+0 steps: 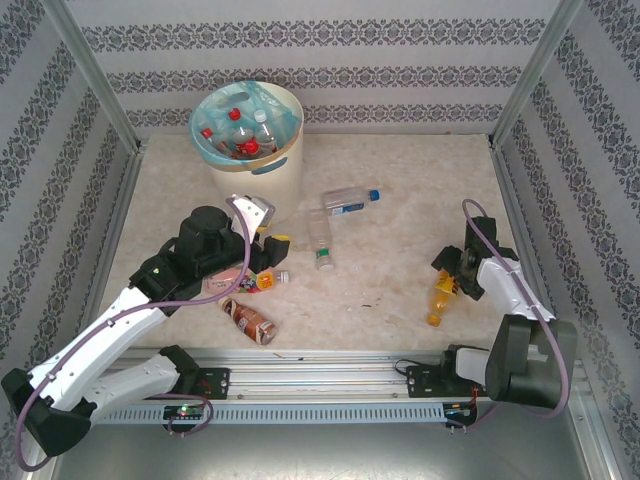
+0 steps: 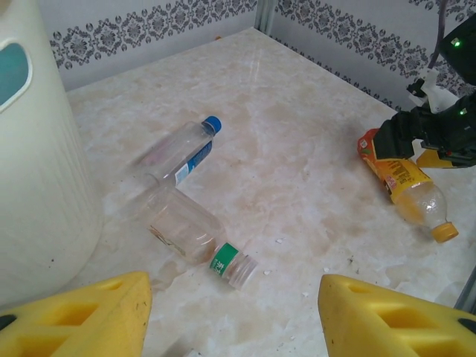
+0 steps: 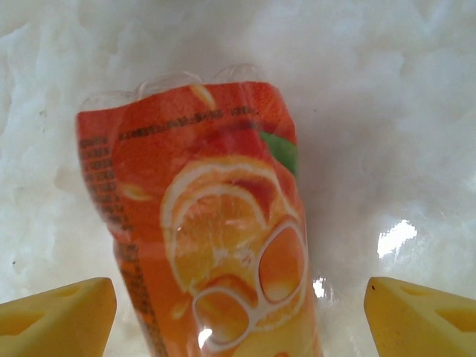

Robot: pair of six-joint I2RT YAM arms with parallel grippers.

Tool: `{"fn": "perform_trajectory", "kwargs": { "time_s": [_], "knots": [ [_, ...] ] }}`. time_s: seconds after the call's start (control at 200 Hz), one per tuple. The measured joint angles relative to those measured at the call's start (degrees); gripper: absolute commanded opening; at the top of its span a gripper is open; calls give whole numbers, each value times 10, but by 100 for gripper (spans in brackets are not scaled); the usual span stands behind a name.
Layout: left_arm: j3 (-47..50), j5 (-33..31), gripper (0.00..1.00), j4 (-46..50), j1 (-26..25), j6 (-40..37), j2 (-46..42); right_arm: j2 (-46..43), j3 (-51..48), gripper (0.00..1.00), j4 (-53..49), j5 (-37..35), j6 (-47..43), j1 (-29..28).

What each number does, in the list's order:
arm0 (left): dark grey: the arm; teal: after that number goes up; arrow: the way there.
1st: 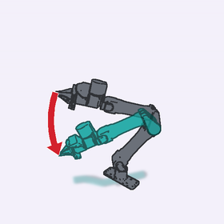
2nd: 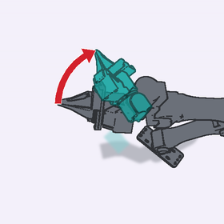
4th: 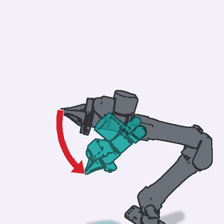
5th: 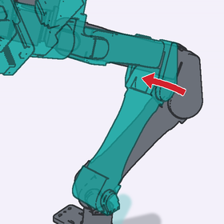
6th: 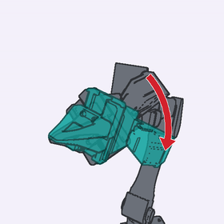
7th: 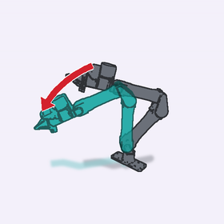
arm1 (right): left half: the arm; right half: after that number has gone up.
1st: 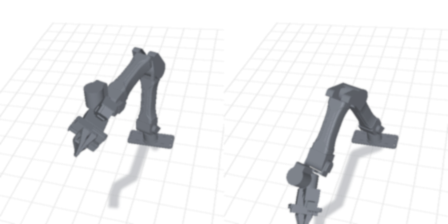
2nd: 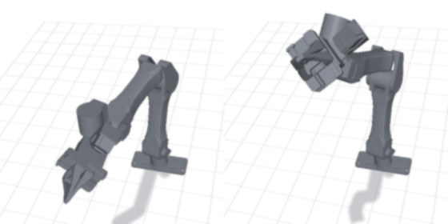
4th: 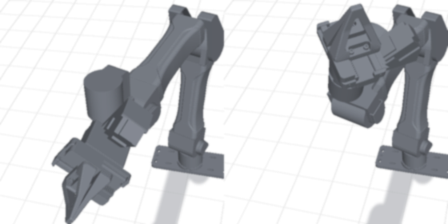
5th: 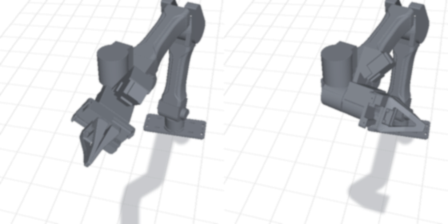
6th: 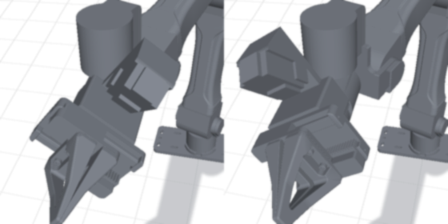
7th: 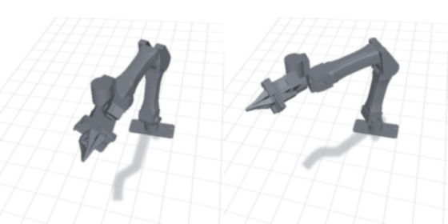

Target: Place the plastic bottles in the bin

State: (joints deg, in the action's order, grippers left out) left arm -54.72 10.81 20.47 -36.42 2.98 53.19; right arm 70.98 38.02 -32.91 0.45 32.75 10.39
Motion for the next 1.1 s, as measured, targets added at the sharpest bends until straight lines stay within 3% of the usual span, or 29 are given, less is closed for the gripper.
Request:
{"fn": "perform_trajectory", "kwargs": {
  "time_s": [0.195,0.42,0.62,0.809,0.944,1.099],
  "knots": [
    [1,-8,61,-4,0,-1,-3,32,0,75,21,31,-11,11],
    [1,-15,62,-13,0,-8,-3,42,0,48,42,75,-26,37],
    [6,-24,61,-36,0,-11,-8,24,-1,46,44,123,-18,49],
    [43,-25,60,-100,-3,-20,-23,-83,-10,42,50,208,52,49],
    [129,-39,62,-215,-56,-104,-46,-164,-21,40,63,278,143,48],
    [212,-54,58,-354,-169,-292,-22,-232,-21,39,67,324,234,24]
  ]
}}
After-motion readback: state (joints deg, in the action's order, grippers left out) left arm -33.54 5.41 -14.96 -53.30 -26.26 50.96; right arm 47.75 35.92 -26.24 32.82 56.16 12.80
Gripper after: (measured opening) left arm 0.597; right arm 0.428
